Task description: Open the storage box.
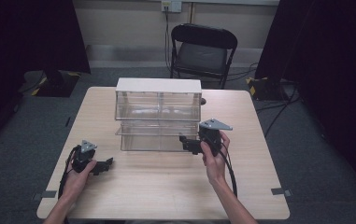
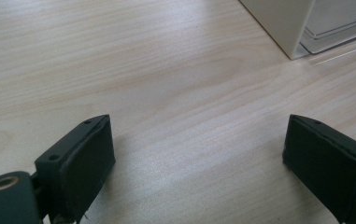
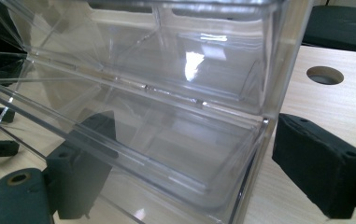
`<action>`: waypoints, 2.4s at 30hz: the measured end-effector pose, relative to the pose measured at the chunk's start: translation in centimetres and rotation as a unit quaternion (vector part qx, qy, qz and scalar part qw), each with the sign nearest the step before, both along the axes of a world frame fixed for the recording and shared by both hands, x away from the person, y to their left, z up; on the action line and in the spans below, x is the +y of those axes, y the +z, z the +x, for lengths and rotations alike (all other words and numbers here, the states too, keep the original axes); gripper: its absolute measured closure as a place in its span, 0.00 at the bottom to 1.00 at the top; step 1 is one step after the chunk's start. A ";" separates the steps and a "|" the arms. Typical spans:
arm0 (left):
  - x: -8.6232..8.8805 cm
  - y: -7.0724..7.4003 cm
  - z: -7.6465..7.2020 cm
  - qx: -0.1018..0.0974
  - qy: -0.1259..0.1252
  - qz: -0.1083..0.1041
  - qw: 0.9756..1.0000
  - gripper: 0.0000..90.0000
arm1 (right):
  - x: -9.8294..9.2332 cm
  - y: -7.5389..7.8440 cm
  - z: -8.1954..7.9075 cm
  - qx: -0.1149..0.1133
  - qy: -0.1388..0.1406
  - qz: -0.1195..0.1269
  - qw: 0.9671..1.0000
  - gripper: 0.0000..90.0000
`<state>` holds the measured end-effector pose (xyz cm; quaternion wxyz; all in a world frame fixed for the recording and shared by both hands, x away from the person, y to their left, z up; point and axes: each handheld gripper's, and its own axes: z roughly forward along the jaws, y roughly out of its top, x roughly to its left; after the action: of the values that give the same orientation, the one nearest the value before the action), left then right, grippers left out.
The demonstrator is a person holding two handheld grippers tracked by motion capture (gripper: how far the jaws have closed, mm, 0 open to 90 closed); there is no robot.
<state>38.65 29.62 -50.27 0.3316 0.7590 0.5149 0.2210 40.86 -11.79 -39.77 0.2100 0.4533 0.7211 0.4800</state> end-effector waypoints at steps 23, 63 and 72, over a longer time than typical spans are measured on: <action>0.0 0.0 0.0 0.000 0.000 0.000 1.000 0.09 | 0.1 1.6 0.5 -0.017 0.014 0.017 1.000 0.15; 0.0 0.0 0.0 0.000 0.000 0.000 1.000 0.09 | -0.6 1.5 0.4 -0.035 0.009 0.043 0.998 0.10; 0.0 0.0 0.0 0.000 0.000 0.000 1.000 0.09 | -0.6 1.6 0.5 -0.035 0.010 0.042 0.998 0.10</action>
<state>38.65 29.61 -50.27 0.3317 0.7589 0.5150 0.2210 41.32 -12.36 -38.21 0.2113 0.4373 0.6968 0.5278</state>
